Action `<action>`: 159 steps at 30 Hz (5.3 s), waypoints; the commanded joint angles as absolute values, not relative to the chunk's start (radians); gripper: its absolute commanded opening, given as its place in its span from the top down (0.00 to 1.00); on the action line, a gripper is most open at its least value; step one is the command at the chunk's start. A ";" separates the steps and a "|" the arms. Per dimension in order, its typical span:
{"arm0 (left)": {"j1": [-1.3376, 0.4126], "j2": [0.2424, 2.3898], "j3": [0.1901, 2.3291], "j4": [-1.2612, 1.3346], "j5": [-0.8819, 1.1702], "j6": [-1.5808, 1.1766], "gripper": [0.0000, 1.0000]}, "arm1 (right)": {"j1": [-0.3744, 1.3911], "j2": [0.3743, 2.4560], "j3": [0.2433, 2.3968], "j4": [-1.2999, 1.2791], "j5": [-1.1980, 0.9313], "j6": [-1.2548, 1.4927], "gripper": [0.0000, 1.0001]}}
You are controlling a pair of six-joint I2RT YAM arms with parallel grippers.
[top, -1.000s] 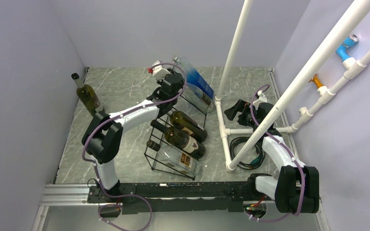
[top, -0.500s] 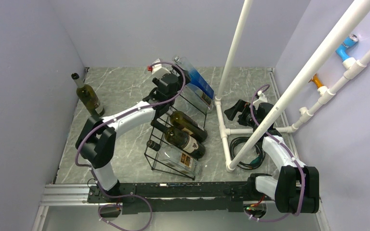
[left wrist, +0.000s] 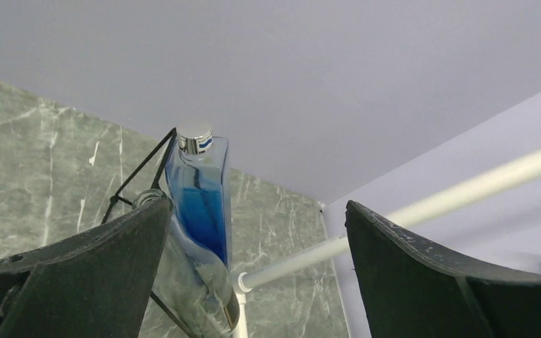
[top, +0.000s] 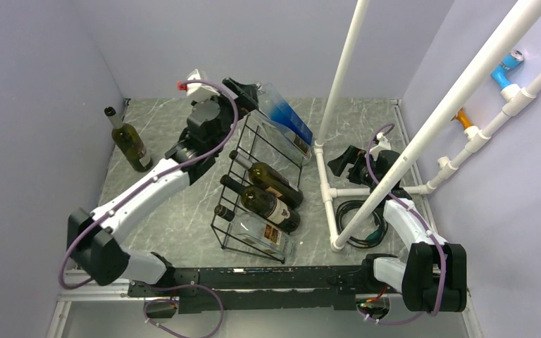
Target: Put the wine bottle on the wine rack
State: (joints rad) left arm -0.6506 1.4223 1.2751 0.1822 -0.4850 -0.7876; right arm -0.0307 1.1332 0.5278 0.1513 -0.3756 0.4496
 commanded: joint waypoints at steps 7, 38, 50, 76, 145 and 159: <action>-0.611 1.110 1.126 0.078 -0.423 -0.559 0.00 | -0.028 1.124 0.539 0.189 -0.380 0.449 0.00; -0.072 1.043 1.238 -0.339 -0.649 -0.350 0.00 | -0.028 0.991 0.584 0.021 -0.330 0.405 0.00; 0.069 1.293 1.306 -0.258 -0.564 -0.283 0.00 | -0.029 1.058 0.540 0.104 -0.357 0.419 0.00; 0.269 1.395 1.031 0.234 -0.292 -0.291 0.14 | -0.028 1.068 0.518 0.121 -0.359 0.420 0.00; 0.226 0.875 1.008 0.312 0.348 -1.030 1.00 | -0.028 1.080 0.510 0.136 -0.370 0.428 0.00; -0.186 0.936 1.057 0.364 0.222 -0.929 1.00 | -0.029 1.072 0.508 0.133 -0.374 0.428 0.00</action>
